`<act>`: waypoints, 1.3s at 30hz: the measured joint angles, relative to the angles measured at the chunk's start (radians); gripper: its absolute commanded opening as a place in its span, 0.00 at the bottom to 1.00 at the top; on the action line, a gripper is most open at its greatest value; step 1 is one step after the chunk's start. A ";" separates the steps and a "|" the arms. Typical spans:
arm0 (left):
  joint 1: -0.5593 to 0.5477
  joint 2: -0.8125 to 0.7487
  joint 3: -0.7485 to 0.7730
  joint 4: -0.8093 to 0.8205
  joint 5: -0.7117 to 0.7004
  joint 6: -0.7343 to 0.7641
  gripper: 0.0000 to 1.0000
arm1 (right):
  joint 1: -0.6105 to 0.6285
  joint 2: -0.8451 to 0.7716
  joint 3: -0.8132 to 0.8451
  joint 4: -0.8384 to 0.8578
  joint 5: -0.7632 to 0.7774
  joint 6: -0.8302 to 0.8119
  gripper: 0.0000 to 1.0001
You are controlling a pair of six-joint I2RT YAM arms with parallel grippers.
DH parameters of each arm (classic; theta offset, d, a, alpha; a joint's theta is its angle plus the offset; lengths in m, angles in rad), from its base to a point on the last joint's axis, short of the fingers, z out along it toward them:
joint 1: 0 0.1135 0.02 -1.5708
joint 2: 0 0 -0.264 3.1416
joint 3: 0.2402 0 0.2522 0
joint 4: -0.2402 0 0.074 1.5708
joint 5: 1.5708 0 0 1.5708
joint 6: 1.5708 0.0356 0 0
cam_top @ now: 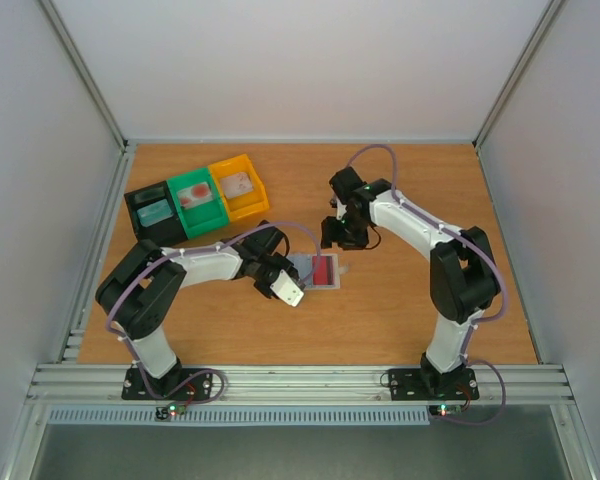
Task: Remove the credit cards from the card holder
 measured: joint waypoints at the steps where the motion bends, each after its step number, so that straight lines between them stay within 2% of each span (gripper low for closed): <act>1: 0.001 -0.002 -0.003 0.004 0.001 0.000 0.41 | -0.003 0.010 0.005 -0.018 0.040 -0.006 0.83; 3: 0.002 -0.003 -0.007 0.010 0.004 0.004 0.41 | -0.002 0.028 0.002 -0.043 0.096 -0.002 0.90; 7: 0.002 -0.004 -0.009 0.012 0.005 0.007 0.41 | 0.000 0.049 -0.026 -0.071 0.146 -0.016 0.84; 10: 0.002 -0.007 -0.014 0.019 0.005 0.010 0.41 | 0.000 0.079 -0.042 -0.056 0.130 -0.021 0.81; 15: 0.002 -0.015 -0.028 0.037 0.004 0.012 0.41 | -0.015 0.119 -0.094 0.010 0.031 -0.018 0.85; 17: 0.002 -0.016 -0.031 0.042 0.005 0.013 0.41 | -0.018 0.135 -0.092 0.020 0.011 -0.015 0.83; 19: 0.002 -0.019 -0.035 0.047 0.004 0.014 0.37 | -0.018 0.139 -0.087 0.032 0.014 -0.014 0.74; 23: 0.002 -0.023 -0.034 0.037 -0.015 0.011 0.34 | -0.018 0.151 -0.076 0.040 0.023 -0.012 0.44; 28: 0.018 -0.033 -0.004 -0.060 -0.080 -0.032 0.34 | -0.018 0.151 -0.093 0.068 0.013 0.003 0.22; 35: 0.034 -0.100 -0.037 -0.170 -0.167 -0.087 0.32 | -0.018 0.115 -0.146 0.110 -0.014 0.014 0.02; 39: 0.042 -0.153 -0.039 -0.305 -0.175 -0.151 0.35 | -0.017 0.106 -0.163 0.131 -0.049 0.018 0.01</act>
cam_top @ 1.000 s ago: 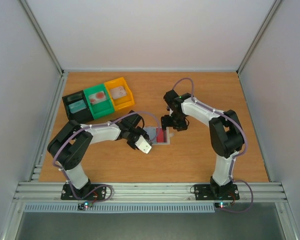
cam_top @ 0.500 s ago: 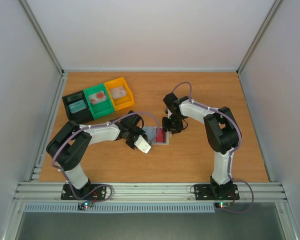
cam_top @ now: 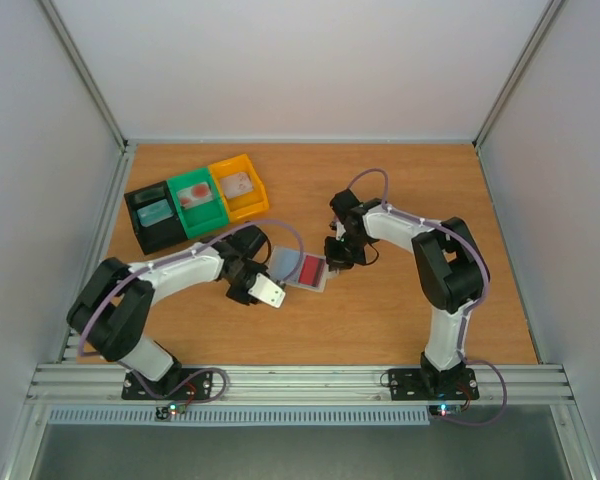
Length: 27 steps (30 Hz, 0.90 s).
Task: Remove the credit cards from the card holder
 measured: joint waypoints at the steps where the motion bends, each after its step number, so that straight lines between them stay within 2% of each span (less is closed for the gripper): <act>1: 0.002 -0.023 0.007 -0.047 0.012 -0.022 0.40 | 0.000 -0.003 -0.004 0.005 -0.008 0.000 0.01; 5: 0.005 -0.073 0.108 -0.182 0.089 -0.187 0.70 | 0.000 -0.025 -0.018 0.019 -0.032 -0.021 0.01; 7: 0.005 -0.077 0.172 -0.171 0.108 -0.366 0.86 | 0.000 -0.040 -0.024 0.026 -0.041 -0.039 0.01; 10: 0.006 -0.076 0.213 -0.116 0.092 -0.647 0.99 | 0.000 -0.062 -0.033 0.027 -0.055 -0.069 0.01; 19: 0.098 0.064 0.219 -0.011 0.052 -1.353 0.99 | 0.000 -0.069 -0.033 0.017 -0.083 -0.113 0.01; 27: 0.148 0.216 0.267 0.010 0.080 -1.589 0.98 | 0.000 -0.067 -0.028 0.000 -0.090 -0.127 0.01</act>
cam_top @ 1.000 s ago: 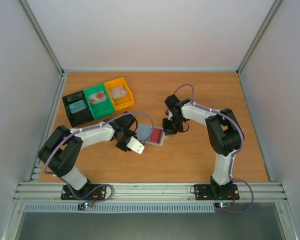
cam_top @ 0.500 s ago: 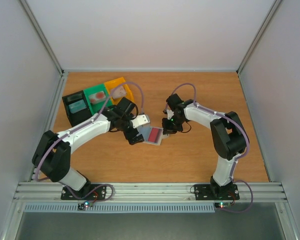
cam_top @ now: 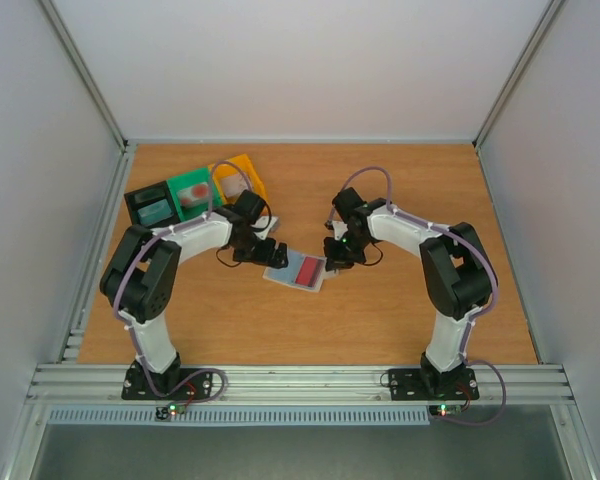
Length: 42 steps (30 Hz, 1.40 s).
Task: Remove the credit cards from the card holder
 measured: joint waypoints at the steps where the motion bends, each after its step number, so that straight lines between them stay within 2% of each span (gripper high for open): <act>1: 0.006 0.018 0.002 0.000 0.008 -0.009 0.97 | 0.000 0.005 0.005 -0.003 -0.002 -0.003 0.01; 4: 0.020 0.039 0.027 0.003 0.072 -0.029 0.93 | 0.000 0.018 0.015 -0.004 -0.003 -0.005 0.01; 10: 0.026 0.080 0.038 0.037 0.233 -0.024 0.77 | 0.000 0.061 0.024 -0.001 -0.008 -0.006 0.01; 21: 0.029 0.121 0.034 0.067 0.350 -0.019 0.23 | -0.001 0.071 0.032 -0.012 -0.006 -0.007 0.01; 24: 0.029 0.121 0.033 0.082 0.379 -0.017 0.03 | -0.003 0.071 0.032 -0.016 -0.006 -0.007 0.01; 28: 0.031 0.121 0.033 0.105 0.422 -0.012 0.00 | -0.007 0.071 0.032 -0.021 -0.007 -0.007 0.01; 31: 0.031 0.119 0.030 0.117 0.441 -0.008 0.00 | -0.015 0.069 0.029 -0.020 -0.010 -0.004 0.20; 34: 0.024 0.107 0.010 0.146 0.450 0.002 0.00 | -0.032 0.040 -0.005 0.004 -0.019 -0.005 0.49; 35: 0.021 0.097 -0.002 0.158 0.451 0.008 0.00 | -0.040 0.016 -0.023 0.006 -0.022 -0.008 0.62; 37: 0.019 0.069 -0.035 0.190 0.452 0.031 0.00 | -0.061 -0.041 -0.054 0.009 -0.027 -0.007 0.78; 42: 0.008 -0.061 -0.165 0.299 0.446 0.184 0.00 | -0.108 -0.179 -0.112 0.086 -0.064 -0.026 0.98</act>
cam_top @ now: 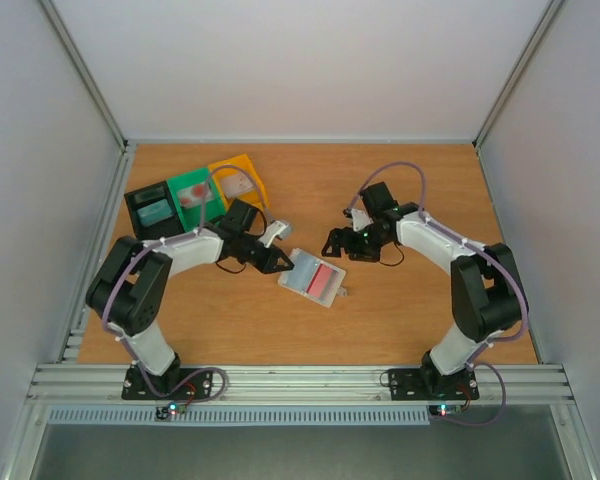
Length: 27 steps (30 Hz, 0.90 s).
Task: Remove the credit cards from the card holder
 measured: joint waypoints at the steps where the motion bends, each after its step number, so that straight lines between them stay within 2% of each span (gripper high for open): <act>1: -0.002 -0.021 -0.020 0.020 -0.003 0.039 0.00 | -0.015 -0.014 -0.024 0.047 -0.037 -0.004 0.98; 6: -0.007 -0.096 -0.118 0.145 -0.017 0.215 0.00 | -0.087 0.026 -0.107 0.227 -0.180 0.005 0.98; 9: -0.007 -0.106 -0.143 0.192 -0.026 0.255 0.00 | -0.089 0.028 -0.187 0.345 -0.274 0.007 0.97; 11: -0.007 -0.108 -0.154 0.220 -0.026 0.262 0.00 | -0.074 0.017 -0.235 0.401 -0.322 0.003 0.92; 17: -0.007 -0.109 -0.170 0.268 -0.037 0.241 0.00 | -0.059 0.026 -0.283 0.472 -0.401 -0.002 0.67; 20: -0.007 -0.109 -0.170 0.282 -0.052 0.224 0.00 | -0.059 0.027 -0.310 0.505 -0.430 0.008 0.47; 24: -0.007 -0.109 -0.172 0.290 -0.064 0.200 0.00 | -0.059 0.020 -0.339 0.520 -0.453 0.024 0.29; 27: -0.007 -0.109 -0.176 0.296 -0.074 0.185 0.00 | -0.059 0.017 -0.345 0.523 -0.458 0.029 0.06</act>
